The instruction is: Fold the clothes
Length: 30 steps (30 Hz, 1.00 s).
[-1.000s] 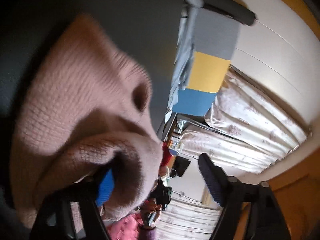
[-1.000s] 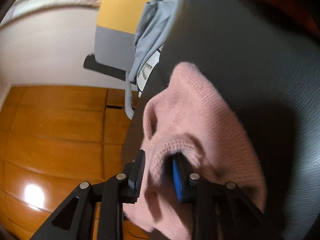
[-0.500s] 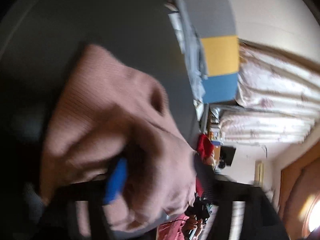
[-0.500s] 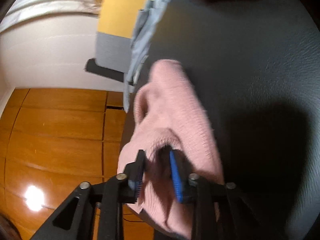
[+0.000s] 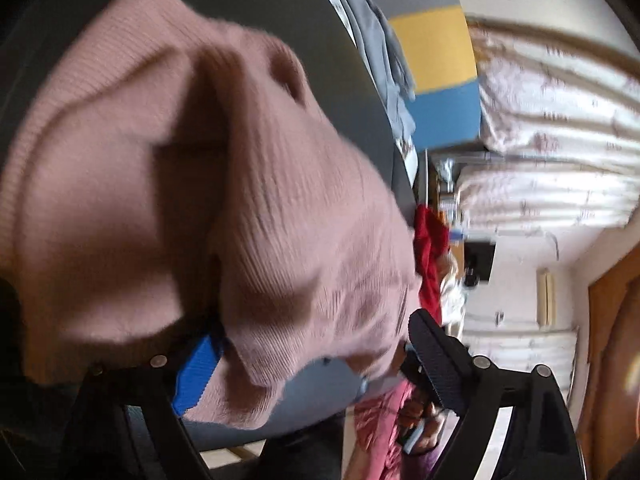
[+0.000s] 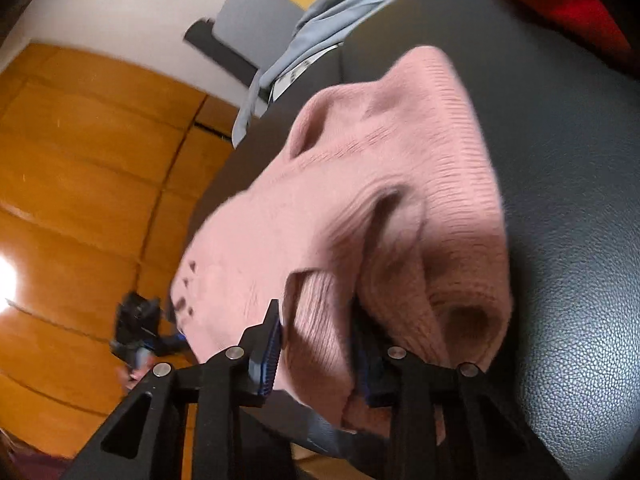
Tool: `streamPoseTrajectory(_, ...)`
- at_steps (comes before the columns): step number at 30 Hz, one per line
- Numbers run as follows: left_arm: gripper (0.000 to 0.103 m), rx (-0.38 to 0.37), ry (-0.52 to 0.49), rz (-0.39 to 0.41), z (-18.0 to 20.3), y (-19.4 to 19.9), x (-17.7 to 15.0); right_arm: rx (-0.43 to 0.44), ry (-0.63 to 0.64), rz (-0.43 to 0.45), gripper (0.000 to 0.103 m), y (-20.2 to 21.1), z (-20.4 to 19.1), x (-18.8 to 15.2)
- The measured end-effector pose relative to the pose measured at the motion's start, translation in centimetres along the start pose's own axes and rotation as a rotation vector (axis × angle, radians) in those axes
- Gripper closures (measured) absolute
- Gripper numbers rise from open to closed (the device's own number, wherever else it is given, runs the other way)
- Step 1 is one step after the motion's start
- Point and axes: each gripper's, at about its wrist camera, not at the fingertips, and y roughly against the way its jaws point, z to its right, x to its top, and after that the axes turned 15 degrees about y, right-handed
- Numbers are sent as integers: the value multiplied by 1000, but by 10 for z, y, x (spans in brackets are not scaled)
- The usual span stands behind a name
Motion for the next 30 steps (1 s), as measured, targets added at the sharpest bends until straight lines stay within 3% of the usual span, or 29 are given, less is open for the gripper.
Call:
streamPoseTrajectory(1,29,14,-11,-16,2,-2,-3,-5,11,1,84,-8,-4,7)
streamPoseTrajectory(3,82,14,9,-75,1,-3,-7,15,-2,7,88,-19,-9,17)
streamPoseTrajectory(4,89,0,33,-108,1,-3,-8,49,-23,16,93,-20,-9,22)
streamPoseTrajectory(9,90,-196,88,-112,25,24,3,239,-123,116,93,-6,-8,54)
streamPoseTrajectory(12,90,-334,145,-73,45,39,29,327,-183,182,93,-6,-3,85)
streamPoseTrajectory(14,90,-370,213,-6,51,44,56,360,-246,232,93,-14,8,109)
streamPoseTrajectory(16,81,-371,271,49,50,41,81,365,-337,272,93,-29,27,129)
streamPoseTrajectory(17,66,-355,315,89,46,38,95,354,-382,283,90,-38,39,136)
streamPoseTrajectory(18,36,-338,352,123,37,38,107,342,-427,295,89,-47,50,142)
streamPoseTrajectory(19,22,-321,391,154,28,35,116,316,-463,295,81,-56,61,147)
streamPoseTrajectory(20,15,-304,432,186,20,31,126,278,-493,286,73,-65,71,149)
streamPoseTrajectory(22,15,-278,495,207,5,23,135,227,-539,275,73,-78,87,151)
streamPoseTrajectory(23,15,-250,466,214,2,25,134,220,-545,281,73,-79,92,151)
streamPoseTrajectory(26,15,-155,331,235,0,35,126,210,-515,308,73,-70,96,153)
streamPoseTrajectory(30,13,25,74,301,5,57,101,18,-287,273,68,-20,71,146)
